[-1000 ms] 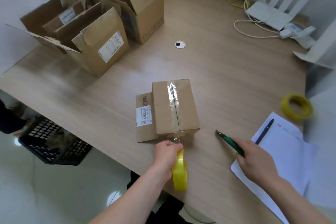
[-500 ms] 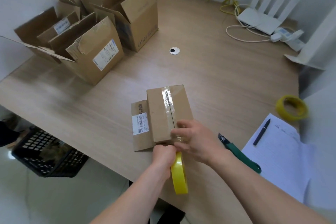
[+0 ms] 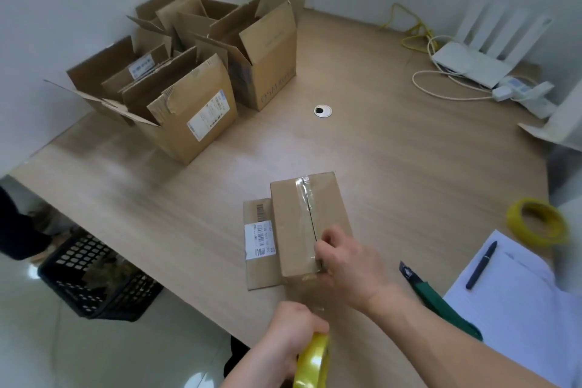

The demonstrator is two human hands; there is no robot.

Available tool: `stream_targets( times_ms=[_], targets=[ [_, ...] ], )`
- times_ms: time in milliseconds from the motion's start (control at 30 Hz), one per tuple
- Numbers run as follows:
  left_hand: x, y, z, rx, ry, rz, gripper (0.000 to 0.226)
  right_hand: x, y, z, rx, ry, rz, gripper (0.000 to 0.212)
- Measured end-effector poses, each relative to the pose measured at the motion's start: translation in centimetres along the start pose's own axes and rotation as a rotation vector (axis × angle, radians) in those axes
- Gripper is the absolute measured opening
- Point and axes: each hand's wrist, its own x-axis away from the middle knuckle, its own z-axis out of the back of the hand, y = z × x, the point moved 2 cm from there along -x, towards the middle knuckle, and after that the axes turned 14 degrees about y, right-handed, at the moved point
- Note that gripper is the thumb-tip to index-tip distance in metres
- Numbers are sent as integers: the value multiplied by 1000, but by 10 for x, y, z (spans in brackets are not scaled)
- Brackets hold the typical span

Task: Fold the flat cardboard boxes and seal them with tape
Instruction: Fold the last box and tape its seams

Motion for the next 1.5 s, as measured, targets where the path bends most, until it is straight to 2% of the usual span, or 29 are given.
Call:
stream_targets(
  times_ms=[67,133,167,233,267,300,333,400,433,500,600,767,867,1000,1067,1133,1267,1367,1500],
  targets=[
    [13,13,21,-26,-25,-72,35,-4,0,4,-1,-76,-69,18],
    [24,32,39,-5,-71,-135,41,-5,4,20,-127,-153,-226,21],
    [30,44,44,30,-88,-170,38,-3,6,31,-261,-105,-372,21],
    [39,71,52,98,-71,-261,31,5,4,53,-651,97,-733,10],
    [43,84,52,127,-53,-306,29,12,-2,63,-882,176,-876,6],
    [45,97,51,164,-41,-339,28,18,-11,71,-1069,179,-952,11],
    [47,107,49,206,-39,-361,29,22,-22,77,-1206,122,-965,26],
    [51,124,41,265,-57,-389,28,22,-40,84,-1317,10,-932,53],
    [52,130,36,278,-71,-395,26,18,-46,87,-1357,-4,-927,56],
    [52,135,27,281,-109,-397,24,8,-52,91,-1423,39,-951,47],
    [52,140,17,197,-175,-467,21,-4,-53,97,-1359,156,-1009,26],
    [50,148,14,-54,-235,-756,25,-10,-51,101,-1309,351,-1164,16],
    [42,154,18,-157,-207,-1005,19,-16,-50,101,-1267,476,-1226,18],
    [31,161,28,-262,-103,-1296,12,-22,-51,100,-1129,566,-1199,19],
    [24,168,37,-238,-42,-1260,15,-22,-50,102,-1008,595,-1192,20],
    [11,180,46,-169,-43,-1096,21,-21,-46,104,-899,608,-1204,20],
    [-4,199,47,-257,-391,-802,31,-24,-42,107,-816,542,-1132,20],
    [-2,200,36,-303,-577,-733,26,-31,-46,106,-793,452,-1047,19],
    [-4,201,27,-340,-635,-795,3,-35,-51,105,-680,345,-966,19]
  ],
)
